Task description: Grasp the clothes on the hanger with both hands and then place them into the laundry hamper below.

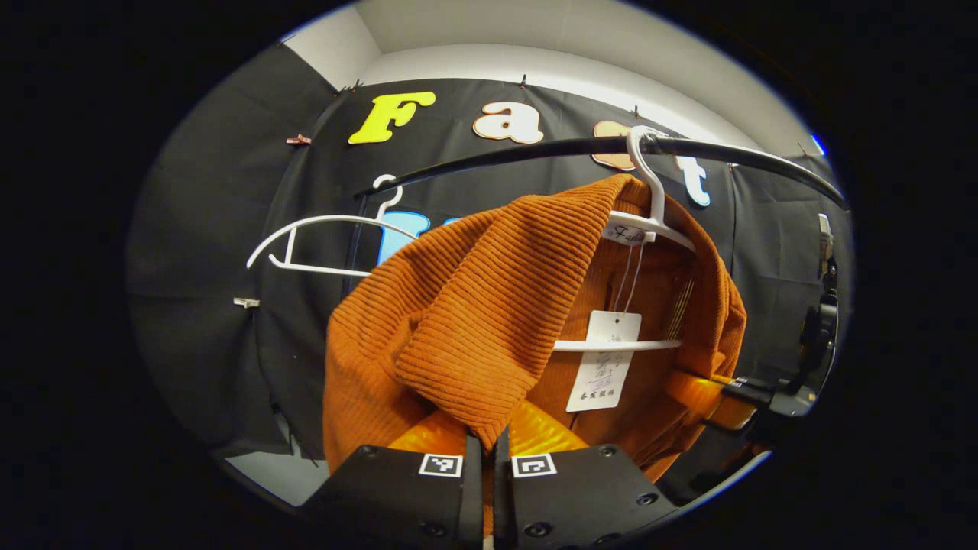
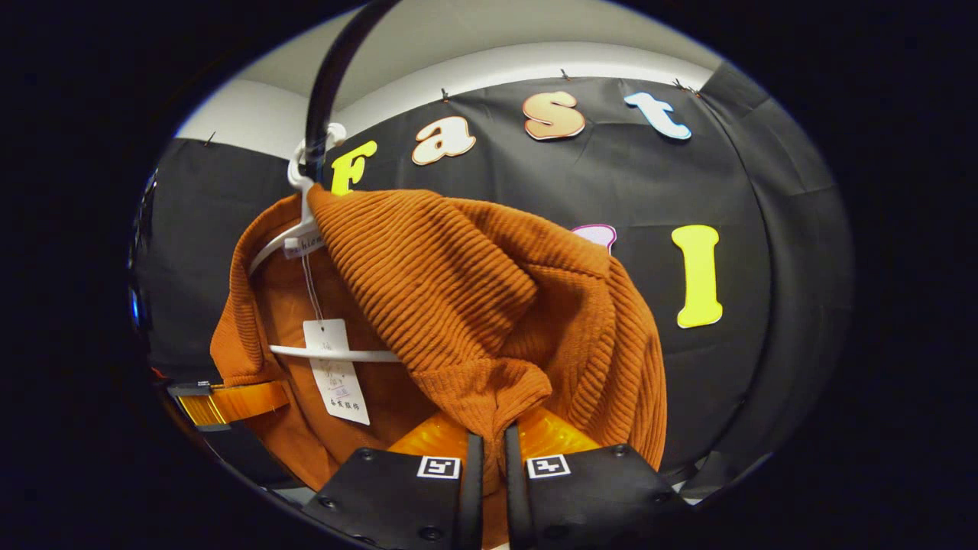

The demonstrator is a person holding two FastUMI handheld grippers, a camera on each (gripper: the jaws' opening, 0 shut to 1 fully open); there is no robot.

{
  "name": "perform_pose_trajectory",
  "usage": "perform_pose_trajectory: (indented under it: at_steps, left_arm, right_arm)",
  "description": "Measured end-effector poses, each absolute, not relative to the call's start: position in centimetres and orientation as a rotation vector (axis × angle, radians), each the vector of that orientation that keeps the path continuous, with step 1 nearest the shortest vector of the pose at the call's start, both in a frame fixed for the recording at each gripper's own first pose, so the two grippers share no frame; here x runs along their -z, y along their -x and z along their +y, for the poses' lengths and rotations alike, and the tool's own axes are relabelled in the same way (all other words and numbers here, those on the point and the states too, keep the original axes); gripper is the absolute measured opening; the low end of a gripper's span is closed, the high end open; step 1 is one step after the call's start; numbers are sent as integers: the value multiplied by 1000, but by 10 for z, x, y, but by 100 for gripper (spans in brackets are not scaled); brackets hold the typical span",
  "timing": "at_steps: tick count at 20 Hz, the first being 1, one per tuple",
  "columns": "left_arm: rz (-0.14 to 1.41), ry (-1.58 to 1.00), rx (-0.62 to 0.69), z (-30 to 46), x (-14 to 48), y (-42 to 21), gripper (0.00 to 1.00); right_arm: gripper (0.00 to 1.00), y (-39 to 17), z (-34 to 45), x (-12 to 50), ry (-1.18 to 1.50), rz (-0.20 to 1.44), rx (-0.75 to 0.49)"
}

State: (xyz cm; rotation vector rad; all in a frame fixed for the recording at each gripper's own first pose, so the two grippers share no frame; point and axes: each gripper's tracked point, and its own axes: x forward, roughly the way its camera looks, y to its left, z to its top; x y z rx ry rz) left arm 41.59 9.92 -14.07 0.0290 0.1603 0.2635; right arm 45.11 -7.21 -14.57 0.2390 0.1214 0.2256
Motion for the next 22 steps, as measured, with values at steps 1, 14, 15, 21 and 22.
perform_pose_trajectory:
  at_steps: [1,14,15,21,22]
  left_arm:
    - [148,-39,-285,107,132,-410,10]
    - [-86,-178,-428,163,2,-401,9]
    - [-95,-187,-423,167,-4,-404,9]
    - [-17,-211,-310,188,-1,-420,9]
    - [5,-208,-305,195,6,-422,9]
  right_arm:
    - [17,-451,-79,139,-251,108,-229]
    - [12,-473,-147,42,-449,-108,-255]
    - [17,-477,-148,34,-448,-122,-265]
    - [12,-509,-146,1,-376,-185,-293]
    - [12,-515,-142,-1,-358,-182,-299]
